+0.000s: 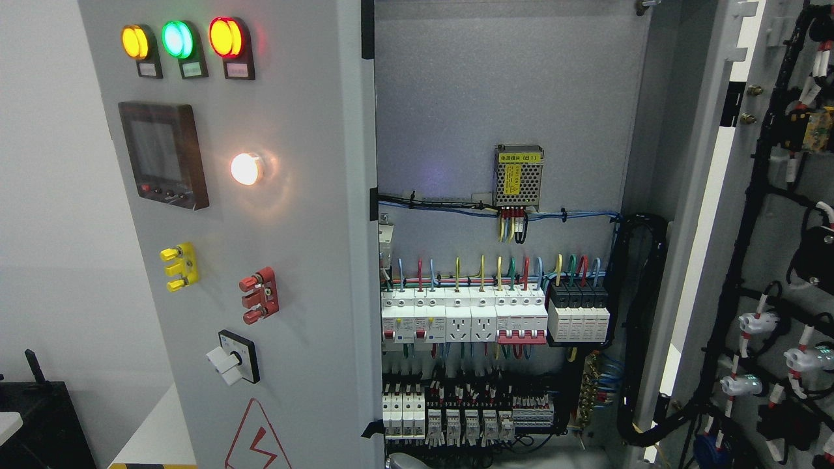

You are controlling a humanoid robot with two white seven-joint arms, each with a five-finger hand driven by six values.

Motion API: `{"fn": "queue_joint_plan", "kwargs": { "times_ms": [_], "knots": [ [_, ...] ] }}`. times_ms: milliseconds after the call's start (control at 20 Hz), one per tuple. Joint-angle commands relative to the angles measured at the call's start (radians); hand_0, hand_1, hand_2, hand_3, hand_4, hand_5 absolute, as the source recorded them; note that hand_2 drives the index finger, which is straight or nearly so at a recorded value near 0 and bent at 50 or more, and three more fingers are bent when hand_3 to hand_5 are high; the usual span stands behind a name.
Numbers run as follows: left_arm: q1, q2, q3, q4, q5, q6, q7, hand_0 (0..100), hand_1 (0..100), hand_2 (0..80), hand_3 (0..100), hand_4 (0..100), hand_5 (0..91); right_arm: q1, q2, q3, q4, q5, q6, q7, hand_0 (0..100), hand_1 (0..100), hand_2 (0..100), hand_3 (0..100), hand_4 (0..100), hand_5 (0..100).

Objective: Open door with both hands
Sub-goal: 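Keep swinging the button-covered door wide open with the right hand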

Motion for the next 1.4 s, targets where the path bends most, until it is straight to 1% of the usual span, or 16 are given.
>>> {"fn": "queue_joint_plan", "kwargs": {
  "times_ms": [0,250,501,901,1102,1252,1352],
  "knots": [
    [-0.001,0.000,0.000,0.000,0.000,0.001,0.000,0,0,0.0,0,3,0.0,0.012,0.008,0.028,-0.045,0.000,-0.001,0.000,11,0,0,0,0,0],
    [0.001,0.000,0.000,0.000,0.000,0.001,0.000,0,0,0.0,0,3,0.0,0.016,0.009,0.050,-0.059,0.000,-0.001,0.000,11,0,0,0,0,0],
    [0.001,0.000,0.000,0.000,0.000,0.001,0.000,0,0,0.0,0,3,0.0,0.016,0.009,0.084,-0.067,0.000,-0.001,0.000,11,0,0,0,0,0],
    [0.001,0.000,0.000,0.000,0.000,0.001,0.000,0,0,0.0,0,3,0.0,0.011,0.015,0.101,-0.076,0.000,-0.001,0.000,11,0,0,0,0,0],
    [-0.001,0.000,0.000,0.000,0.000,0.001,0.000,0,0,0.0,0,3,0.0,0.008,0.028,0.127,-0.081,0.000,-0.001,0.000,11,0,0,0,0,0],
    [0.001,0.000,0.000,0.000,0.000,0.001,0.000,0,0,0.0,0,3,0.0,0.005,0.041,0.139,-0.081,0.000,-0.001,0.000,11,0,0,0,0,0],
    [0.001,0.000,0.000,0.000,0.000,0.001,0.000,0,0,0.0,0,3,0.0,-0.004,0.045,0.143,-0.079,0.001,0.000,-0.002,11,0,0,0,0,0]
  ]
}}
